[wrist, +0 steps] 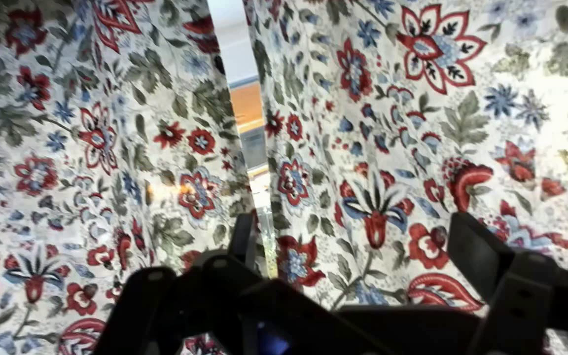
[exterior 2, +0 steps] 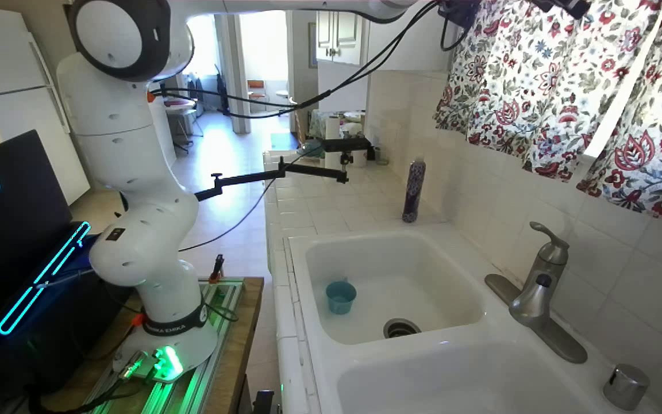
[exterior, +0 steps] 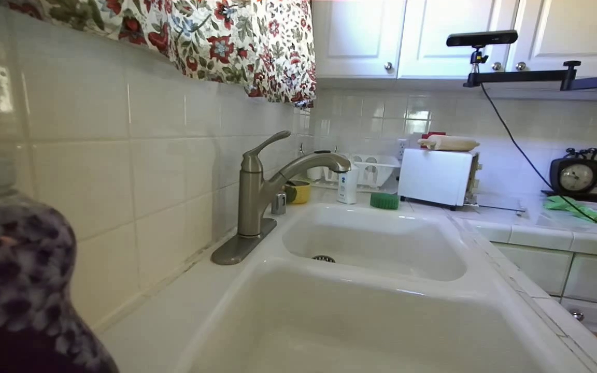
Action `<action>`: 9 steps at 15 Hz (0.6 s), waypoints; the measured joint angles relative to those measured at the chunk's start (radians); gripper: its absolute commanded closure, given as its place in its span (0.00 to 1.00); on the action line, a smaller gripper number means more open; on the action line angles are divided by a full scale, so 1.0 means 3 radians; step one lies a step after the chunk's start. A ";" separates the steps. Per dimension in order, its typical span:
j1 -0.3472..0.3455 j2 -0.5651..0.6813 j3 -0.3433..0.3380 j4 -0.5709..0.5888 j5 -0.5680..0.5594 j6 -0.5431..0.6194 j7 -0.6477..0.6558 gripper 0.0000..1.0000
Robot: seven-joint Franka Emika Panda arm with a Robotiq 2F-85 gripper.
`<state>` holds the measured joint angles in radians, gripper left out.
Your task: Push the curtain to the left slightly
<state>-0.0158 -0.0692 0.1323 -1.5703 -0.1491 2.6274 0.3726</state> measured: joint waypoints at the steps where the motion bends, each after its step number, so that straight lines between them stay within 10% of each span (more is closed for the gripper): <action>1: 0.0028 0.0078 -0.0020 0.0112 0.0120 0.0012 -0.0161 0.00; 3: 0.0061 0.0260 -0.0053 0.0327 0.0312 0.0044 -0.0441 0.00; 4: 0.0068 0.0362 -0.0063 0.0426 0.0380 0.0082 -0.0565 0.25; 9: 0.0063 0.0806 -0.0023 0.0850 0.0671 0.0319 -0.1037 0.56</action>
<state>0.0031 0.1727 0.1254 -1.3152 0.0522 2.7232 0.0614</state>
